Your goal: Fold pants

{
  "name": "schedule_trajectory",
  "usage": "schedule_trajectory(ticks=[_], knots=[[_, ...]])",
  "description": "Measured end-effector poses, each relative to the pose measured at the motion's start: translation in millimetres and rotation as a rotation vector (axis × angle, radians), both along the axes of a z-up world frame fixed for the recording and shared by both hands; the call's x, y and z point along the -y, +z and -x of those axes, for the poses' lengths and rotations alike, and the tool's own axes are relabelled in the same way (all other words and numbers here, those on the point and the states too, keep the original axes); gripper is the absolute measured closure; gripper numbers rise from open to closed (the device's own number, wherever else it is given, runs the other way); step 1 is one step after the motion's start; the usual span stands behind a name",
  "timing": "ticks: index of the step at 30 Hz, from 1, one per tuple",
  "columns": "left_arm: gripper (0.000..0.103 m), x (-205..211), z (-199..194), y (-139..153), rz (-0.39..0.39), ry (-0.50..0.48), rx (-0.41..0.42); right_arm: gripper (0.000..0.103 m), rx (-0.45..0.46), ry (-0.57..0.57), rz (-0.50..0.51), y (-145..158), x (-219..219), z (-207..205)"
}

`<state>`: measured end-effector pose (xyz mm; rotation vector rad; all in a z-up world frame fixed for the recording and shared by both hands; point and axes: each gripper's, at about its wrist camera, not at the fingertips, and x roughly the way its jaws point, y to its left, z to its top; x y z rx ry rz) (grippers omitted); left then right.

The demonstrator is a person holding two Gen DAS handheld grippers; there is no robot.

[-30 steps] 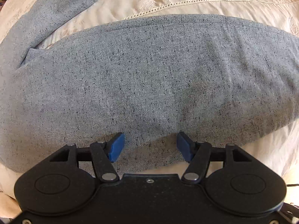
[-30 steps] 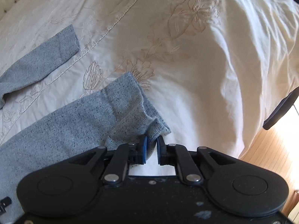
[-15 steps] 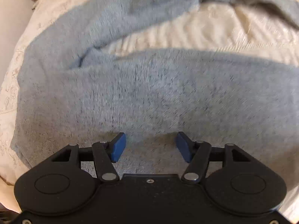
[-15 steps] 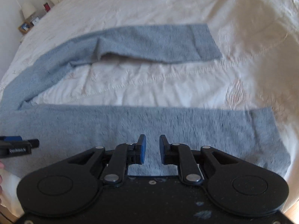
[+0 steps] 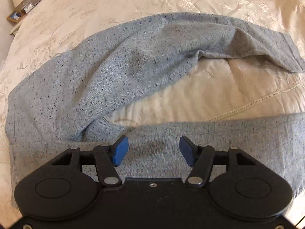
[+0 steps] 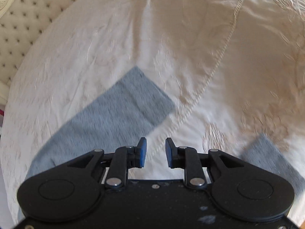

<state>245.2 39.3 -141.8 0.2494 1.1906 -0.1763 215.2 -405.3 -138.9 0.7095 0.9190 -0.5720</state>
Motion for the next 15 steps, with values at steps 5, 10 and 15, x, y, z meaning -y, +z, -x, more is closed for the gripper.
schedule_trajectory(ticks=[5,10,15], knots=[[0.039,-10,-16,13,0.037,0.075,0.017,0.075,-0.076,0.146,0.17,-19,16,-74],[0.039,-16,-44,22,0.034,0.215,0.042,0.071,-0.139,0.344,0.224,-42,36,-124],[0.039,-15,-67,26,0.025,0.304,0.053,0.065,-0.208,0.417,0.125,-69,55,-149]])
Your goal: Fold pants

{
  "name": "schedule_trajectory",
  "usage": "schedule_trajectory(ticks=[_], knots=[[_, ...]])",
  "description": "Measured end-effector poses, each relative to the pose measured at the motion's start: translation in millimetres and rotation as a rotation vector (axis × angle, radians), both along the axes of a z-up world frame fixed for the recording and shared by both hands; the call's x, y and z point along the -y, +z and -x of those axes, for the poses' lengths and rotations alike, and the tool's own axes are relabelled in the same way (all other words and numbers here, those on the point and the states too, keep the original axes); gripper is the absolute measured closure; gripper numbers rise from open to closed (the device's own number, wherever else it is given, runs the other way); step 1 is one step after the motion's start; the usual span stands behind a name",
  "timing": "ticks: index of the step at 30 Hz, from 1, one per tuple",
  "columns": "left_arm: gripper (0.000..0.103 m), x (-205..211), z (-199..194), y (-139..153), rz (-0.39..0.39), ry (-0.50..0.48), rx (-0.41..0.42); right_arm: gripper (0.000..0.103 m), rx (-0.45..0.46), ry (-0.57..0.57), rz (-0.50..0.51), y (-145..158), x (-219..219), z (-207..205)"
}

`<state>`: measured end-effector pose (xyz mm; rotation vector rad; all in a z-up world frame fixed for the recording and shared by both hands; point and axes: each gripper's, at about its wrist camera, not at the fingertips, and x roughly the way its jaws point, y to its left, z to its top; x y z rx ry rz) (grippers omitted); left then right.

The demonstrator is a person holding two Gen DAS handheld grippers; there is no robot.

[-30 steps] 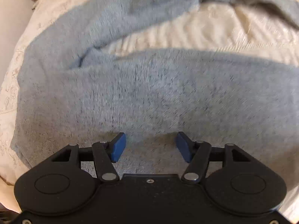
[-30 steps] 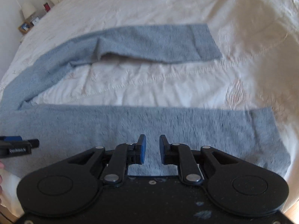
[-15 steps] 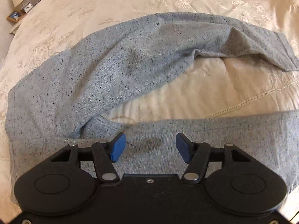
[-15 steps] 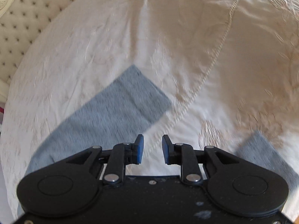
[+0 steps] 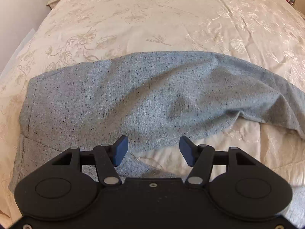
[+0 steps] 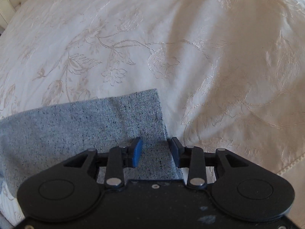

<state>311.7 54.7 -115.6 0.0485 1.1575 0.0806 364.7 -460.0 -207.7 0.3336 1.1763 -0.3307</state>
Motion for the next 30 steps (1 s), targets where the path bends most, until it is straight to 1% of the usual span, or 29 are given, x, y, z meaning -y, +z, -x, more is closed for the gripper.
schedule_trajectory(ticks=[1,2,3,4,6,7,8,9,10,12,13,15,16,17,20,21,23,24,25,27,30], knots=[[0.039,1,-4,3,-0.003,0.001,0.002,0.073,0.004,-0.001,-0.008,1,1,-1],[0.039,2,-7,4,-0.009,-0.001,0.005,0.099,-0.005,0.026,-0.012,2,1,-3],[0.039,3,-11,6,-0.021,-0.006,0.013,0.098,-0.008,0.099,-0.014,5,-2,-7],[0.039,5,-15,7,-0.034,-0.013,0.022,0.098,-0.006,0.155,0.02,10,-7,-8],[0.039,8,-25,8,-0.05,-0.034,0.035,0.099,0.008,0.262,0.156,23,-17,-10],[0.039,10,-30,6,-0.055,-0.047,0.036,0.099,0.026,0.285,0.229,28,-17,-12],[0.039,13,-34,3,-0.059,-0.058,0.034,0.099,0.042,0.29,0.293,31,-14,-15],[0.039,15,-38,-1,-0.06,-0.071,0.031,0.099,0.047,0.275,0.329,31,-7,-21],[0.039,19,-42,-5,-0.061,-0.086,0.027,0.099,0.046,0.242,0.341,30,2,-28],[0.039,30,-45,-12,-0.061,-0.116,0.012,0.099,0.031,0.189,0.307,20,14,-41],[0.039,34,-45,-14,-0.056,-0.127,0.013,0.098,0.026,0.186,0.3,14,15,-46],[0.039,44,-42,-16,-0.028,-0.158,0.016,0.093,0.008,0.198,0.313,5,14,-53],[0.038,49,-42,-19,-0.014,-0.176,0.011,0.091,0.007,0.184,0.319,5,13,-54],[0.038,54,-41,-23,-0.011,-0.194,0.0,0.084,0.013,0.156,0.316,10,14,-53],[0.038,67,-50,-42,-0.055,-0.214,-0.017,0.083,0.093,0.066,0.278,31,8,-43],[0.038,71,-55,-51,-0.074,-0.213,-0.028,0.082,0.123,0.044,0.244,42,7,-34],[0.038,74,-68,-76,-0.098,-0.221,-0.096,0.078,0.149,0.006,0.141,55,8,-34],[0.037,76,-72,-85,-0.107,-0.228,-0.105,0.077,0.146,-0.019,0.069,57,10,-38],[0.035,77,-74,-85,-0.116,-0.242,-0.083,0.077,0.136,-0.044,-0.001,61,12,-42],[0.035,77,-78,-77,-0.107,-0.253,-0.082,0.076,0.118,-0.116,-0.123,62,15,-55],[0.036,64,-76,-56,-0.077,-0.209,-0.041,0.073,0.105,-0.245,-0.224,57,12,-80]])
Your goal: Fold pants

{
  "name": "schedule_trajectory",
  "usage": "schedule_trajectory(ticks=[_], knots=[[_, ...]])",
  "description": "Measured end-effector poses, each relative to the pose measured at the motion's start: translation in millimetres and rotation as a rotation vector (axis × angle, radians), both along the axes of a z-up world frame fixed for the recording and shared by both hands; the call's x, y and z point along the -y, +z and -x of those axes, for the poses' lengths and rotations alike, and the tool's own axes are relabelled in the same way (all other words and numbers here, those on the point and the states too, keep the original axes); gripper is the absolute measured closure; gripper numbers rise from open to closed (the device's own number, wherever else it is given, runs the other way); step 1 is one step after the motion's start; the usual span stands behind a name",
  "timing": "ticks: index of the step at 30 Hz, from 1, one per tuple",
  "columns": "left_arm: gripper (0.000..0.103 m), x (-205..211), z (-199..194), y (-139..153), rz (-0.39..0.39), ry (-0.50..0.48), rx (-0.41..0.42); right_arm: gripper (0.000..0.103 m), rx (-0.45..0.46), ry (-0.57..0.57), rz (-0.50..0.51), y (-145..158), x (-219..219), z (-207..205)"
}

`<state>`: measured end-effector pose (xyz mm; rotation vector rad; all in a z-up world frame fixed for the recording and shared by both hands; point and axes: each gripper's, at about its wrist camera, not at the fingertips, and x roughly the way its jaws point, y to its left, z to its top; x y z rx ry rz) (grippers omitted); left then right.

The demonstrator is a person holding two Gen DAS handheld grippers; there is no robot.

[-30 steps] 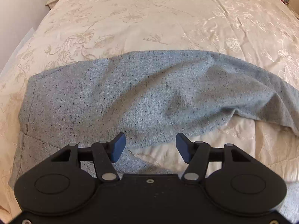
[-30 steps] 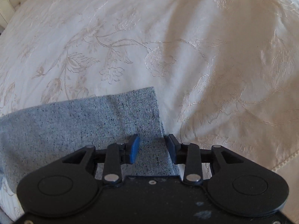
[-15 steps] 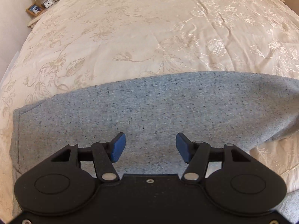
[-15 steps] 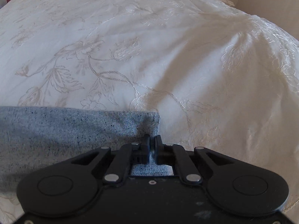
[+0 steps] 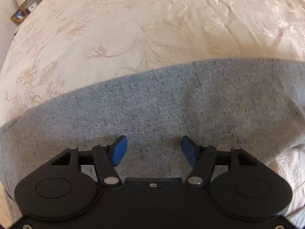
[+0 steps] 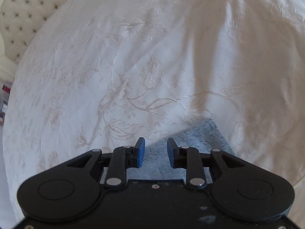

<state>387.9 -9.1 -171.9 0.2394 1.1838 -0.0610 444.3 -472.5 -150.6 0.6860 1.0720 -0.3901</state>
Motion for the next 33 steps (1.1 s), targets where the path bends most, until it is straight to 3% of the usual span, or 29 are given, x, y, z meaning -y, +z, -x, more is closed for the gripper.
schedule_trajectory(ticks=[3,6,15,21,25,29,33], knots=[[0.036,-18,5,23,0.015,0.032,0.048,0.07,-0.092,-0.074,-0.029,-13,-10,-30],[0.036,-38,7,39,0.019,0.064,0.074,0.07,-0.127,-0.132,-0.024,-26,-19,-50],[0.036,-92,-1,43,0.043,0.185,0.007,0.071,-0.393,-0.18,0.061,-61,-43,-55],[0.037,-120,-18,48,0.114,0.245,-0.022,0.08,-0.362,-0.193,0.034,-56,-45,-37],[0.037,-133,-32,56,0.123,0.279,-0.008,0.07,-0.301,-0.256,0.0,-42,-41,-34],[0.037,-144,-54,62,0.106,0.313,0.004,0.067,-0.346,-0.302,-0.026,-50,-43,-57],[0.037,-157,-71,61,0.089,0.34,-0.014,0.069,-0.428,-0.282,0.048,-68,-57,-73]])
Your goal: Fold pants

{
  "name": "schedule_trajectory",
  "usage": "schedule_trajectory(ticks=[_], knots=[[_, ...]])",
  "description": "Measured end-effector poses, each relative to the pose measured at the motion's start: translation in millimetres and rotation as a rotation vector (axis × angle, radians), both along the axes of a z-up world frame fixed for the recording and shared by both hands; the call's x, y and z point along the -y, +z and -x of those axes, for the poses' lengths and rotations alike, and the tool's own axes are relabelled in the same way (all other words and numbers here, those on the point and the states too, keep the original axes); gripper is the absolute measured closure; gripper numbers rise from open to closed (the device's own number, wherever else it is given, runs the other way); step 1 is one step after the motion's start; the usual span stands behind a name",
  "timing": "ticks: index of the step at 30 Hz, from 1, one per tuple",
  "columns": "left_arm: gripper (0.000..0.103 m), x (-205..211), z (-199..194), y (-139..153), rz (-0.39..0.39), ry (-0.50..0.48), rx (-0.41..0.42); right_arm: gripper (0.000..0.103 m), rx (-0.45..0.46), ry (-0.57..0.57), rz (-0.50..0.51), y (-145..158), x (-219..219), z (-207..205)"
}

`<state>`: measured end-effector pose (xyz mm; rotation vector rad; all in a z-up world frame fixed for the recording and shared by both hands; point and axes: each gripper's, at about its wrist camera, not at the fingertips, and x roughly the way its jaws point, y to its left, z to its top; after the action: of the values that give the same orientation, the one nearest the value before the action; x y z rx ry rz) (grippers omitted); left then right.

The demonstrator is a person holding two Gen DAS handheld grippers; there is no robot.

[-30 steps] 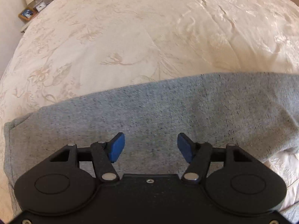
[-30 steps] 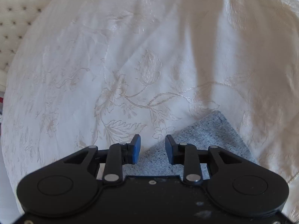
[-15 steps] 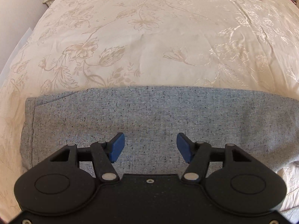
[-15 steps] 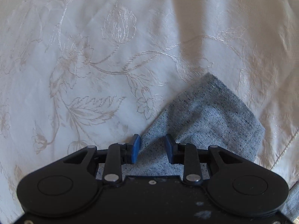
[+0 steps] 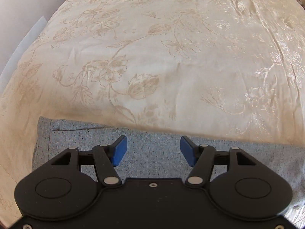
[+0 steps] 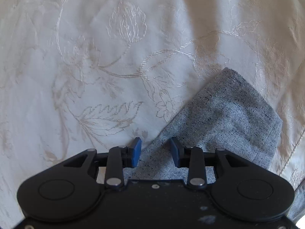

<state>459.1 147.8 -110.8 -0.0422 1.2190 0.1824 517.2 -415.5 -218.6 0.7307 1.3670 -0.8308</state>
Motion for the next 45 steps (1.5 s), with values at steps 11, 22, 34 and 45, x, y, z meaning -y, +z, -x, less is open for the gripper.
schedule_trajectory(ticks=[11,22,34,45], knots=[[0.037,-42,-23,-12,0.088,0.086,-0.066,0.101,0.281,0.247,0.093,89,-38,99],[0.037,-62,-37,-47,0.136,0.145,-0.215,0.101,0.344,0.108,0.034,112,-69,257],[0.064,-78,-61,-76,0.23,0.303,-0.339,0.101,0.384,0.077,0.03,108,-78,279],[0.08,-121,97,89,0.396,0.17,0.14,0.101,0.629,0.261,0.132,200,-79,227]])
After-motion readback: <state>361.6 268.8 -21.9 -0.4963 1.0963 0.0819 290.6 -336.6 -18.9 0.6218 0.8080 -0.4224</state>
